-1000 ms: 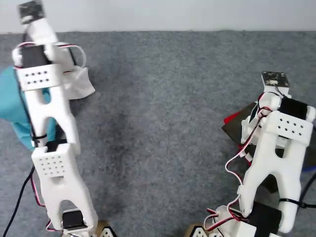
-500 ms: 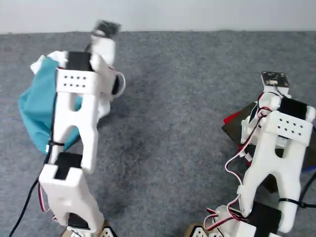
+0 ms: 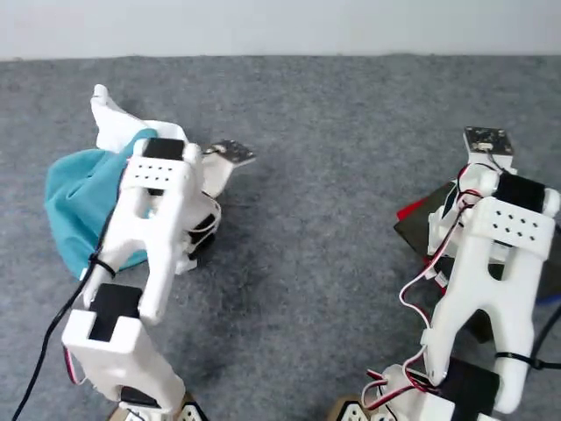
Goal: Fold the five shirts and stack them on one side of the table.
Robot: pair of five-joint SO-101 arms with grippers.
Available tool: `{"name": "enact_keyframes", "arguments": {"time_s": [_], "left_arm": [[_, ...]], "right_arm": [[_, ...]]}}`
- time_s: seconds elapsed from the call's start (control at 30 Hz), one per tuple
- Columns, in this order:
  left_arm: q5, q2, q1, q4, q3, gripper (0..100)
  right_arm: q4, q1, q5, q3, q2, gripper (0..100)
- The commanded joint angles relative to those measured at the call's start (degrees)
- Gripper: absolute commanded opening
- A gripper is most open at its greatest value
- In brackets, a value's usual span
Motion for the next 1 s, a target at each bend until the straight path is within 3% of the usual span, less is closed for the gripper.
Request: {"name": "enact_keyframes", "arguments": {"time_s": [0.0, 0.17, 0.33, 0.5, 0.67, 0.77, 0.97], "left_arm": [[5.6, -6.0, -4.6, 1.4, -2.9, 8], [6.4, -14.2, -4.3, 1.4, -4.3, 17], [7.5, -22.0, -0.9, 0.9, -4.6, 18], [14.3, -21.8, -9.7, -4.2, -4.2, 18], [14.8, -13.0, -14.9, -6.2, -1.7, 18], [16.4, -4.8, -17.8, -12.7, -1.5, 18], [29.4, 11.0, -24.0, -31.8, -2.1, 18]], "right_arm": [[-0.1, -0.2, 0.3, -0.3, -1.8, 19.4], [-0.1, -0.2, 0.3, -0.3, -1.7, 19.4], [-0.9, -0.2, 0.3, 2.2, -2.1, 19.4], [-3.3, -0.2, 0.3, 6.1, -2.2, 19.4], [-3.6, -0.2, 0.3, 6.2, -2.2, 19.4], [-3.5, -0.3, 0.3, 6.2, -2.2, 19.4], [-3.1, -0.2, 0.3, 6.2, -2.3, 19.4]]}}
